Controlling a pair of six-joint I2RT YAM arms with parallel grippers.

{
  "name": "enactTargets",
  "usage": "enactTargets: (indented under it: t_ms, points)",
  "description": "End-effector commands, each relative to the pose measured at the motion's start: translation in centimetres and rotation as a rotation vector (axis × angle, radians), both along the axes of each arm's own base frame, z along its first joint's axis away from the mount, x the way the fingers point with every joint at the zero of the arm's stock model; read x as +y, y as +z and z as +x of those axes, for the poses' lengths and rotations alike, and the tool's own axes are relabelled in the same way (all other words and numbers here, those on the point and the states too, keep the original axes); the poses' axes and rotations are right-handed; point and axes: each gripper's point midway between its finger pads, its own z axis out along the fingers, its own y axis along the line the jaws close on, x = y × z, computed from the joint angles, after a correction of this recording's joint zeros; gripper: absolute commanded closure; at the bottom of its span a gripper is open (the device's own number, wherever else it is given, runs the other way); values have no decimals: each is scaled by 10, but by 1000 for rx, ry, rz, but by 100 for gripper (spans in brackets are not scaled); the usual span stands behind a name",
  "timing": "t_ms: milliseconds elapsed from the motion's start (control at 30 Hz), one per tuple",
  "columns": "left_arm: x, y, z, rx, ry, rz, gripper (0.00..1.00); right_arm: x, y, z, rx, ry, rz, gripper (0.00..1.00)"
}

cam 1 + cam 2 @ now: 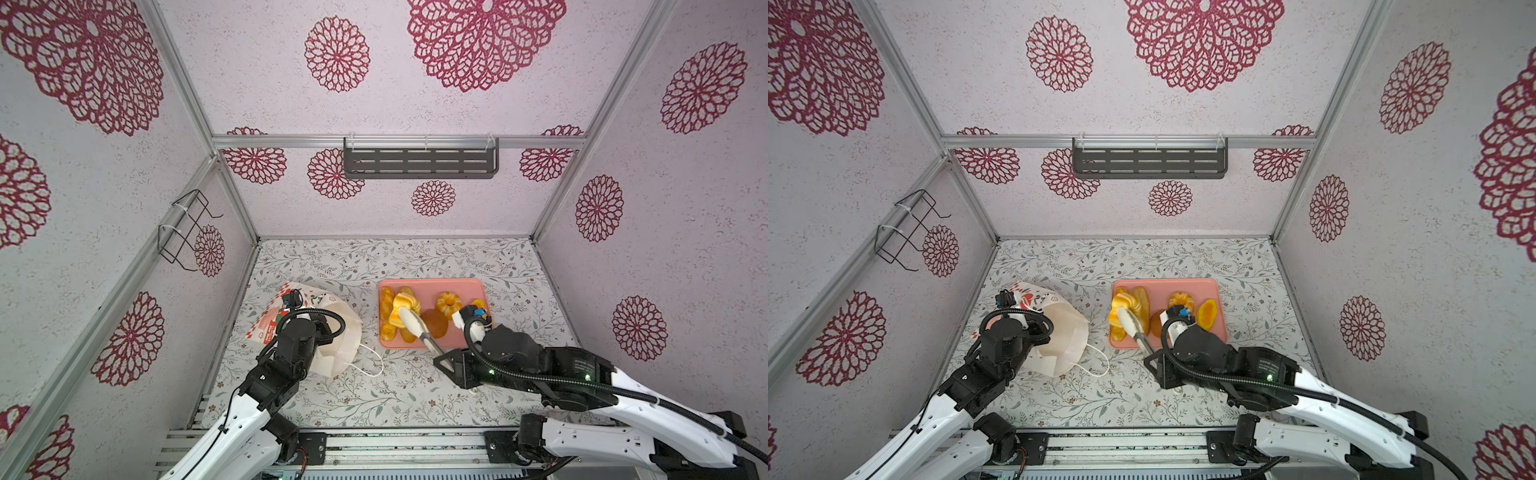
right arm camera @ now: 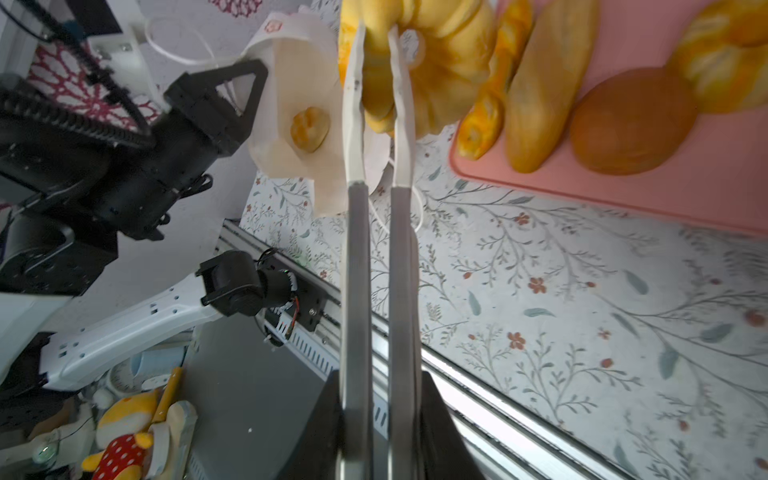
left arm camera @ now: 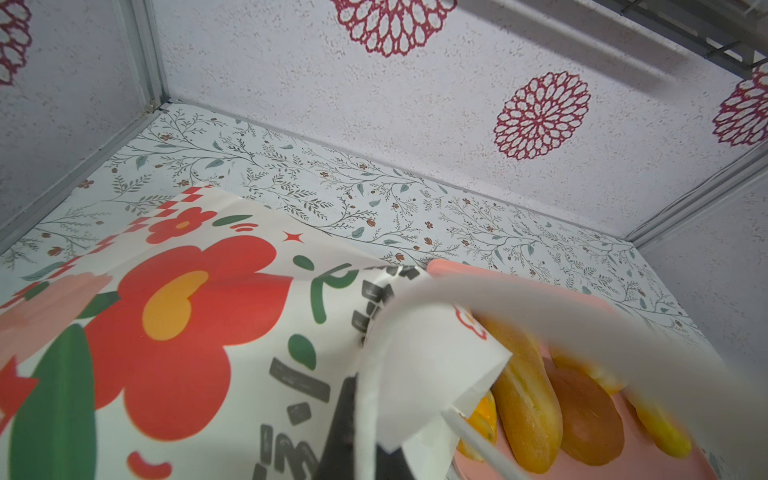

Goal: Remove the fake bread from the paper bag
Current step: 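Pull the yellow bundt bread out of the bag with the right gripper, then carry the bundt bread over the pink tray and lower it beside the breads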

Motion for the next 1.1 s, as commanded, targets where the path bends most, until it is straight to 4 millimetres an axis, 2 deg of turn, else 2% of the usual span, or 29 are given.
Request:
enactTargets:
  t_ms: [0, 133, 300, 567, 800, 1067]
  points:
    - [-6, 11, 0, -9, -29, -20, 100, -34, -1, 28, -71, -56, -170, 100]
    - [-8, 13, -2, -8, -49, -20, 100, -36, -10, 58, -39, -7, -255, 100]
    - [-6, 14, -7, -12, -55, -19, 100, -50, -29, 104, 23, -19, -439, 100]
    - [-5, 15, -7, -13, -58, -5, 100, -34, -53, 153, 98, 38, -521, 100]
    - [-7, 13, -5, -9, -70, 19, 100, -20, -84, 179, 167, 79, -542, 100]
    - [-5, 13, -4, -11, -67, 40, 100, -27, -96, 196, 217, 93, -648, 100]
